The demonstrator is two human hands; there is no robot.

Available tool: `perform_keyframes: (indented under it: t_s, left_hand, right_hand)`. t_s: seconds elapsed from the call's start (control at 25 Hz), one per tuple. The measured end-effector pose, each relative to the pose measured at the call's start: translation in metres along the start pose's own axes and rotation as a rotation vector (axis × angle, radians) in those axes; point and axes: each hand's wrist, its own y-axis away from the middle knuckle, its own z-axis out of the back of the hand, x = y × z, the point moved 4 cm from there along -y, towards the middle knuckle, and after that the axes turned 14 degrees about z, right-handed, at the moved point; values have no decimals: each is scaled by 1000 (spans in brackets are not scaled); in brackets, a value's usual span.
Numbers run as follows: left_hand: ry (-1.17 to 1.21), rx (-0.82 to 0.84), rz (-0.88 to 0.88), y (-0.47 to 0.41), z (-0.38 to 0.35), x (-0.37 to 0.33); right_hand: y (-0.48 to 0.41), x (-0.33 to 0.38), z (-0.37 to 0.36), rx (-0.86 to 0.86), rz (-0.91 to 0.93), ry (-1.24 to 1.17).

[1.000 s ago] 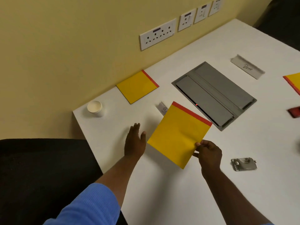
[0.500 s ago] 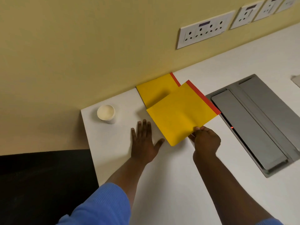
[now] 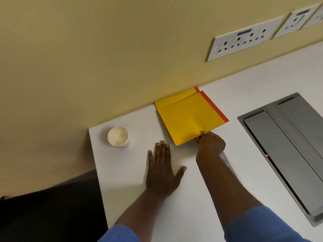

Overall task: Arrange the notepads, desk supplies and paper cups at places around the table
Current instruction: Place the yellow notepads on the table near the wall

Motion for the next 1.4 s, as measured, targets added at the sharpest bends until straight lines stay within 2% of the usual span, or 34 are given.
perform_keyframes:
  t_s: [0.08, 0.2, 0.48, 0.84, 1.0, 1.12, 1.4]
  left_hand:
    - [8, -22, -2, 3, -1, 0]
    - [7, -31, 13, 1, -2, 0]
    - [-12, 0, 54, 0, -3, 0]
    - [-18, 2, 41, 0, -5, 1]
    - [-28, -5, 37, 1, 0, -1]
    - [-33, -5, 20, 3, 4, -2]
    - [-106, 88, 40, 1, 8, -2]
  right_hand:
    - [0, -1, -6, -5, -6, -13]
    - [-1, 3, -22, -106, -6, -16]
    - [-4, -2, -38, -130, -15, 21]
    - [-12, 3, -34, -24, -43, 131]
    - [-1, 11, -27, -74, 73, 301]
    - [15, 10, -25, 20, 149, 278]
    - [64, -13, 12, 364, 423, 440]
